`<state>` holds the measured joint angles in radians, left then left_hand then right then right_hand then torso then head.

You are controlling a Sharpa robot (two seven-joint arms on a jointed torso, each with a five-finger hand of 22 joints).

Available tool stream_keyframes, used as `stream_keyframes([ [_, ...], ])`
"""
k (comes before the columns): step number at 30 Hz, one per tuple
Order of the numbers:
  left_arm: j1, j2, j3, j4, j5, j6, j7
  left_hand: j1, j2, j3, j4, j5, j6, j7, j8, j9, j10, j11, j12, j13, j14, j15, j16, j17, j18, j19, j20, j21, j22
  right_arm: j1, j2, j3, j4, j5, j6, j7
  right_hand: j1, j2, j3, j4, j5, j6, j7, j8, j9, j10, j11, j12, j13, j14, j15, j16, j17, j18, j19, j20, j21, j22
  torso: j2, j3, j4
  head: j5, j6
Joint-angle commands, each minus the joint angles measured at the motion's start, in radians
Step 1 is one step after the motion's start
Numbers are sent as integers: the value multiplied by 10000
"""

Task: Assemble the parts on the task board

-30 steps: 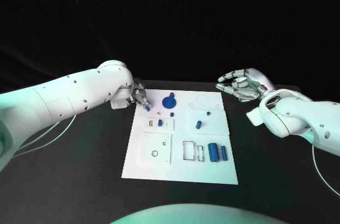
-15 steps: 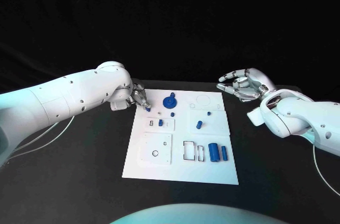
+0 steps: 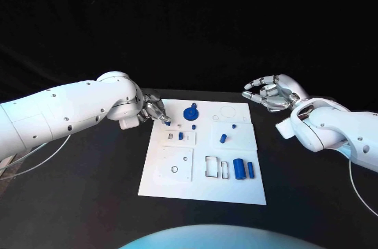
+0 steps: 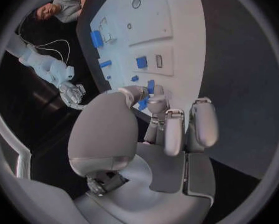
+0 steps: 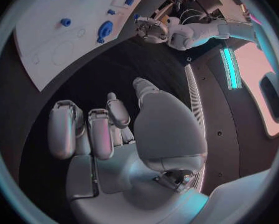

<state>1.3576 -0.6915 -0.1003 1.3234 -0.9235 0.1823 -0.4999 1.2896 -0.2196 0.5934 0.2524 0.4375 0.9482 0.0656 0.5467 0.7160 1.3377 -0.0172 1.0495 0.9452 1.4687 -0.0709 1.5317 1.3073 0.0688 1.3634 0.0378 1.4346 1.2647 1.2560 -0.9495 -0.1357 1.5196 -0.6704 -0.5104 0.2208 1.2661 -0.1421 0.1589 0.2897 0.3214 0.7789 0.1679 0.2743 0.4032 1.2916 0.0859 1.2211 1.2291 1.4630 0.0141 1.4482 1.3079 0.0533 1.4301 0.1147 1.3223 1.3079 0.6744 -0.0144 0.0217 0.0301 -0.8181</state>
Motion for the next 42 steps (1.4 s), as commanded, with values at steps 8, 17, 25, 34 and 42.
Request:
stream_keyframes([
  [8, -112, -330, -75, 764, -732, -1067, 503, -51, -177, 1916, -1794, 99, 186, -58, 54, 463, 138, -30, 72, 36, 828, -62, 40, 1873, -25, 147, -30, 98, 166, -16, -6, -1, -38, -51, 29, 113, -32, 105, 30, -41, 57, -61, 16, 67, -15, 10, -28, -17, 1, 461, -72, -60, 221, 92, -35, -26, -51, 972, 1, -4, -1, 39, -19],
  [17, -402, -294, -219, 974, -1465, -1136, 259, -72, -210, 1955, -1813, 114, 213, -67, 56, 468, 164, -40, 84, 46, 827, -70, 38, 1866, -31, 167, -39, 116, 197, -30, 10, -1, -41, -37, 44, 78, -42, 124, 34, -29, 77, -62, 15, 78, -17, -4, -29, -39, -23, 458, -75, -71, 205, 97, -45, -29, -74, 959, 17, -5, -12, 26, -43],
  [25, -469, -256, -276, 981, -1521, -821, 139, -87, -240, 1983, -1833, 120, 232, -75, 55, 471, 177, -48, 74, 31, 825, -78, 35, 1859, -30, 161, -44, 116, 192, -36, 15, -1, -41, -32, 41, 75, -42, 124, 34, -29, 77, -62, 15, 78, -17, -4, -29, -39, -23, 458, -75, -71, 205, 97, -45, -29, -74, 959, 5, 8, -3, 35, -64],
  [34, -493, -184, -426, 927, -1494, -680, 78, -120, -276, 2024, -1849, 150, 266, -85, 53, 474, 191, -59, 43, -9, 823, -88, 31, 1848, -29, 155, -50, 117, 188, -38, 13, -1, -31, -32, 38, 84, -48, 133, 36, -24, 85, -63, 14, 83, -19, -4, -30, -42, -27, 458, -76, -73, 205, 97, -43, -30, -75, 959, 8, -7, -8, 52, -42],
  [42, -504, -158, -475, 899, -1486, -561, 47, -131, -283, 2038, -1853, 164, 276, -89, 51, 475, 203, -62, 51, 0, 822, -91, 30, 1847, -27, 150, -52, 115, 183, -39, 10, -1, -31, -31, 42, 88, -48, 133, 36, -24, 85, -63, 14, 83, -19, -4, -30, -42, -27, 458, -76, -73, 205, 97, -43, -30, -75, 959, 9, 0, -3, 47, -47],
])
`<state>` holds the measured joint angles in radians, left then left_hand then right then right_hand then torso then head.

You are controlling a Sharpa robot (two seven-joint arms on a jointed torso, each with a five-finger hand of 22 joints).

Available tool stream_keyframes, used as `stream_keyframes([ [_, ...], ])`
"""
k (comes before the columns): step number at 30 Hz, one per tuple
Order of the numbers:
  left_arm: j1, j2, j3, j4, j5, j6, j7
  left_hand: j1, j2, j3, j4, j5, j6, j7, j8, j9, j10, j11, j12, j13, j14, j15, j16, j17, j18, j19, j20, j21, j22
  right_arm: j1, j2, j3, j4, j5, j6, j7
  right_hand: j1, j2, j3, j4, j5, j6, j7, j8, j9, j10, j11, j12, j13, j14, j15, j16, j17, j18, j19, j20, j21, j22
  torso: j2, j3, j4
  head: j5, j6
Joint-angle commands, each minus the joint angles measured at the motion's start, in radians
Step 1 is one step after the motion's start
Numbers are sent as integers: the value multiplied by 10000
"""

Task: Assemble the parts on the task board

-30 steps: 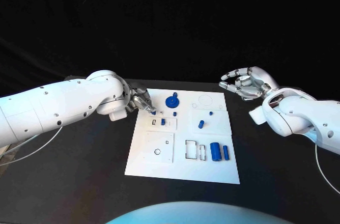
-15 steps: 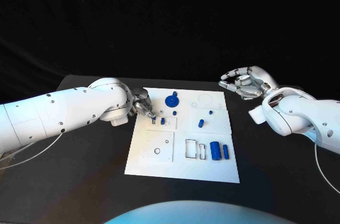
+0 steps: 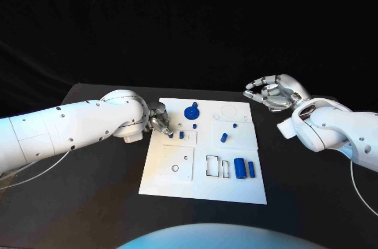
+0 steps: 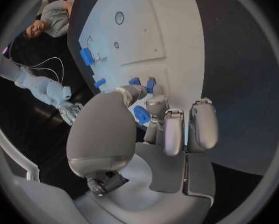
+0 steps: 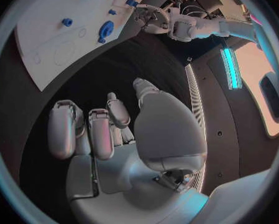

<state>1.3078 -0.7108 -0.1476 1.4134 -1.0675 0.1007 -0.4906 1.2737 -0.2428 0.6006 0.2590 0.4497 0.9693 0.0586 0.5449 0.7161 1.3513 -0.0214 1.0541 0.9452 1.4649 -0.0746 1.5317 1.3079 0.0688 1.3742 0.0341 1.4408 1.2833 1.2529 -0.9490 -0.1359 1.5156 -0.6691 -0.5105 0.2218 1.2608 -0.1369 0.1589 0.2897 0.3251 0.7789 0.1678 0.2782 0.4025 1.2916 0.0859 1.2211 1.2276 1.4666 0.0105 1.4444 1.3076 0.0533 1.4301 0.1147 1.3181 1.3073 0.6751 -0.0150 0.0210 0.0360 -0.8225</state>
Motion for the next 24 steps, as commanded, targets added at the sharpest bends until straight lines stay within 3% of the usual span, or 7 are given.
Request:
stream_keyframes([
  [1, -7, 41, -5, -5, -45, 269, -49, 28, -51, 1966, -1919, 43, 64, -19, 68, 473, 67, -20, 5, 0, 860, -53, 31, 1842, -27, 42, -16, 54, -4, -8, 6, 0, 9, -43, 44, 80, 5, 80, 35, -24, 48, -63, 14, 44, -11, -4, -30, -43, -12, 422, -40, -34, 208, 97, -43, -30, -33, 964, 3, 3, 5, -14, -3],
  [24, -23, 140, -15, -44, 51, 436, -90, -68, -71, 2022, -1906, 103, 115, -35, 62, 481, 146, -33, 64, 63, 858, -66, 27, 1831, -34, 62, -29, 76, 35, -10, 5, 0, 21, -42, 27, 102, 5, 80, 35, -24, 48, -63, 14, 44, -11, -4, -30, -43, -12, 422, -40, -34, 208, 97, -43, -30, -33, 964, 4, 6, -1, -19, -26],
])
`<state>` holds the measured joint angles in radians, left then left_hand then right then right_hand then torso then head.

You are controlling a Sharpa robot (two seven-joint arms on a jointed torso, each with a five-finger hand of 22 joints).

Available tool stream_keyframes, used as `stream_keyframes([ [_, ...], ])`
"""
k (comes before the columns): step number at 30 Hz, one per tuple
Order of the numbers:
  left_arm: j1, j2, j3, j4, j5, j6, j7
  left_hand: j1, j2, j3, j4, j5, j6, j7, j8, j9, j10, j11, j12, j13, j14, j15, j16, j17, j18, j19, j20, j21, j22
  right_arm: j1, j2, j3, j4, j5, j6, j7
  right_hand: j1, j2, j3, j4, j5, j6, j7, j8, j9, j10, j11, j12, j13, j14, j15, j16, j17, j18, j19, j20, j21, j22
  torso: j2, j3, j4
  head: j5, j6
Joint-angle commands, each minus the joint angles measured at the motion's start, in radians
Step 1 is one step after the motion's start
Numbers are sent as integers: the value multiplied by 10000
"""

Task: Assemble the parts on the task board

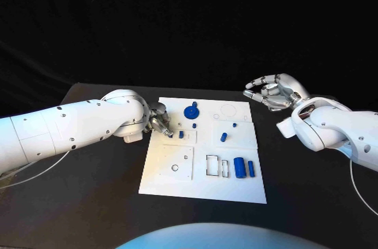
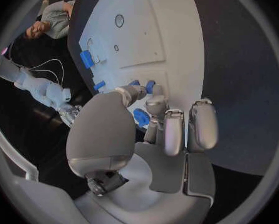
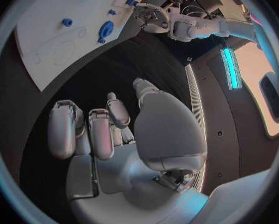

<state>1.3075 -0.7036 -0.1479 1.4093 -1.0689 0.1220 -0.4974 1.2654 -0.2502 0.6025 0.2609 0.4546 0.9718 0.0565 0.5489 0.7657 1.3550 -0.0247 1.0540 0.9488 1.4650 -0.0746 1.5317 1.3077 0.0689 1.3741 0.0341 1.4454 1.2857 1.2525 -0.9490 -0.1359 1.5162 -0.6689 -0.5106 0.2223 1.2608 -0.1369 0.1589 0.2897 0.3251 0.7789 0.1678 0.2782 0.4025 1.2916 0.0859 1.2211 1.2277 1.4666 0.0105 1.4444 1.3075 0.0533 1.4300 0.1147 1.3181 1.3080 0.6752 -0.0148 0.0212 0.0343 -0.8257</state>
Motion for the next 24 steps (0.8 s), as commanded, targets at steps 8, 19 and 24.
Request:
stream_keyframes([
  [8, -69, 243, -43, -195, 130, 237, -77, -149, -10, 2018, -1875, 76, 146, -45, 31, 5, 183, -22, 113, 80, 862, -81, 34, 1845, -40, 71, -38, 39, 32, -7, 1, 1, 43, -44, 25, 103, 5, 81, 35, -24, 49, -63, 15, 44, -12, -4, -30, -43, -13, 422, -40, -34, 209, 97, -43, -30, -33, 957, -1, 4, -15, -17, -17],
  [19, -131, 386, -60, -370, 97, 403, -152, -168, -3, 2027, -1870, 86, 154, -51, 34, 9, 178, -28, 86, 48, 859, -84, 29, 1833, -37, 63, -40, 34, 21, -7, -11, 1, 55, -43, 25, 104, 5, 81, 35, -24, 49, -63, 15, 44, -12, -4, -30, -43, -13, 422, -40, -34, 209, 97, -43, -30, -33, 957, -2, 2, -5, -39, -40],
  [24, -137, 375, -62, -401, 105, 452, -156, -484, -67, 1834, -1752, 32, 120, -98, 36, 64, 185, -50, -36, -88, 847, -102, 9, 1786, -27, 19, -45, 2, -28, -8, -11, 1, 46, -40, 24, 111, 5, 81, 35, -24, 49, -63, 15, 44, -12, -4, -30, -43, -13, 422, -40, -34, 209, 97, -43, -30, -33, 957, -9, -2, -1, -60, -43],
])
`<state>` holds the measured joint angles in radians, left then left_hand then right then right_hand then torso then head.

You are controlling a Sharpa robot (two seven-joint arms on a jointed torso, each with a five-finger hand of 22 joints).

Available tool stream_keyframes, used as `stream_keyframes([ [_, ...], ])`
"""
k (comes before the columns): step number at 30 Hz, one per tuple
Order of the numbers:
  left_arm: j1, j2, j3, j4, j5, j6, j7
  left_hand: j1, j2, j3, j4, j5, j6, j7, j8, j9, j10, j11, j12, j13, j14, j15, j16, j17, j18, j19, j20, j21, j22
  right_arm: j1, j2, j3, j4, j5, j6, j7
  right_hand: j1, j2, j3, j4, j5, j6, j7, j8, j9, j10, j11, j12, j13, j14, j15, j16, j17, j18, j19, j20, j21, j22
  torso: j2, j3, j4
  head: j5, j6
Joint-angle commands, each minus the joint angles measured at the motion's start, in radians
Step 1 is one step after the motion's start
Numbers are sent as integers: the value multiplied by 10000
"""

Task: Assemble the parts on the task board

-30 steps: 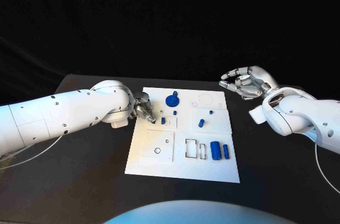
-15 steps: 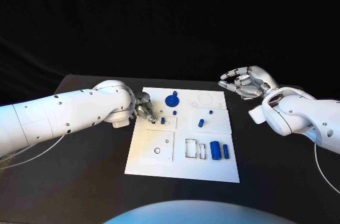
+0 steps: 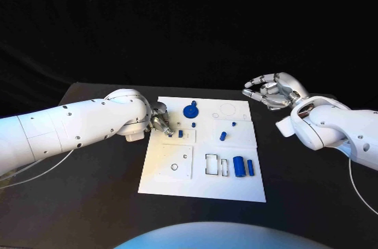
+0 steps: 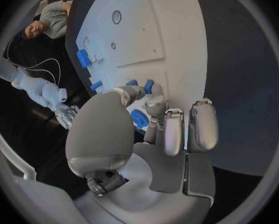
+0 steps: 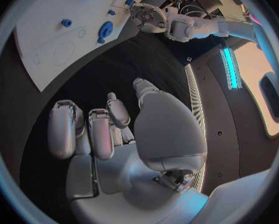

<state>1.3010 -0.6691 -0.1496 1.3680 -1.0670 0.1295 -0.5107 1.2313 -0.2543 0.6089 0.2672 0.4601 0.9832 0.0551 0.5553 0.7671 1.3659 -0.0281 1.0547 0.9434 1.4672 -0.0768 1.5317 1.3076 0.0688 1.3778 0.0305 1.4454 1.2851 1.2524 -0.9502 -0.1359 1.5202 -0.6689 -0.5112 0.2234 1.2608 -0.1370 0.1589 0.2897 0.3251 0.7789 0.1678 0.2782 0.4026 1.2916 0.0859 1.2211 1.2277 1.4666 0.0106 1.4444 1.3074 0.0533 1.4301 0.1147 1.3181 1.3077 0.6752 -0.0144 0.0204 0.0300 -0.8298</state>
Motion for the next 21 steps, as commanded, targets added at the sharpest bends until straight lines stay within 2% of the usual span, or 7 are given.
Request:
stream_keyframes([
  [1, -72, 25, -44, 10, 87, 374, -23, -154, -29, 1756, -1811, -26, 2, -87, -28, 54, 78, -18, -44, -34, 824, -81, 8, 1785, -26, -18, -8, 1, -23, -8, 1, 1, 5, -40, 29, 101, 4, 81, 36, -24, 49, -63, 15, 44, -13, -4, -30, -43, -13, 422, -40, -34, 210, 98, -43, -30, -34, 961, -9, -6, 8, -20, 2],
  [4, -73, -7, -45, 8, 92, 342, -13, -634, -36, 1345, -1469, -93, -38, -161, -50, 79, 55, -60, -157, -165, 807, -100, -22, 1717, -18, -50, -12, -34, -60, -10, -1, 1, 1, -35, 23, 108, -13, 88, 31, -22, 73, -69, 11, 70, -20, -16, -34, -68, -44, 422, -45, -50, 195, 103, -52, -36, -67, 943, -6, -10, 10, -26, 16],
  [5, -74, -22, -45, 7, 93, 325, -10, -1009, -33, 1109, -1161, -129, -16, -155, -82, 62, 29, -49, -201, -215, 796, -96, -43, 1671, -14, -66, -22, -54, -85, -11, -2, 1, -1, -33, 21, 111, -33, 86, 22, -15, 73, -76, 12, 73, -23, -27, -33, -84, -61, 423, -46, -50, 199, 104, -54, -37, -74, 939, -3, -12, 8, -32, 15],
  [8, -74, -61, -44, 6, 102, 266, -3, -1451, -43, 743, -756, -150, 45, -174, -149, 15, 6, -65, -201, -222, 796, -113, -45, 1664, -14, -65, -31, -71, -91, -13, -3, 1, -3, -30, 18, 113, -48, 83, 14, -10, 72, -82, 13, 74, -25, -27, -33, -83, -61, 422, -45, -55, 192, 105, -55, -38, -79, 936, -7, -16, 9, -25, 30],
  [9, -74, -76, -44, 2, 138, 241, -3, -1831, -87, 429, -418, -189, 100, -149, -174, -10, 6, -41, -192, -220, 797, -93, -44, 1664, -15, -67, -29, -80, -99, -15, -3, 1, -3, -32, 20, 112, -48, 83, 14, -10, 72, -82, 13, 74, -25, -27, -33, -83, -61, 422, -45, -55, 192, 105, -55, -38, -79, 936, -6, -18, 9, -26, 30],
  [17, -72, -156, -36, -26, 421, 9, -47, -2236, -133, -531, 182, -190, 192, -158, -262, -64, -22, -48, -159, -201, 793, -106, -50, 1640, -26, -17, -39, -75, -50, -24, -10, 1, 3, -40, 5, 106, 40, 22, 12, -75, 32, -107, 10, 95, -36, -25, -37, -85, -68, 424, -50, -65, 190, 103, -47, -42, -84, 938, -8, -7, -3, -43, 49],
  [21, -70, -191, 0, -26, 465, -58, -58, -2402, -60, -993, 237, -204, 204, -148, -319, -91, -48, -38, -170, -219, 785, -105, -64, 1604, -24, -14, -40, -88, -60, -29, -11, 1, 2, -49, -20, 90, 40, 22, 12, -75, 32, -107, 10, 95, -36, -25, -37, -85, -68, 424, -50, -65, 190, 103, -47, -42, -84, 938, -4, -8, -4, -46, 58],
])
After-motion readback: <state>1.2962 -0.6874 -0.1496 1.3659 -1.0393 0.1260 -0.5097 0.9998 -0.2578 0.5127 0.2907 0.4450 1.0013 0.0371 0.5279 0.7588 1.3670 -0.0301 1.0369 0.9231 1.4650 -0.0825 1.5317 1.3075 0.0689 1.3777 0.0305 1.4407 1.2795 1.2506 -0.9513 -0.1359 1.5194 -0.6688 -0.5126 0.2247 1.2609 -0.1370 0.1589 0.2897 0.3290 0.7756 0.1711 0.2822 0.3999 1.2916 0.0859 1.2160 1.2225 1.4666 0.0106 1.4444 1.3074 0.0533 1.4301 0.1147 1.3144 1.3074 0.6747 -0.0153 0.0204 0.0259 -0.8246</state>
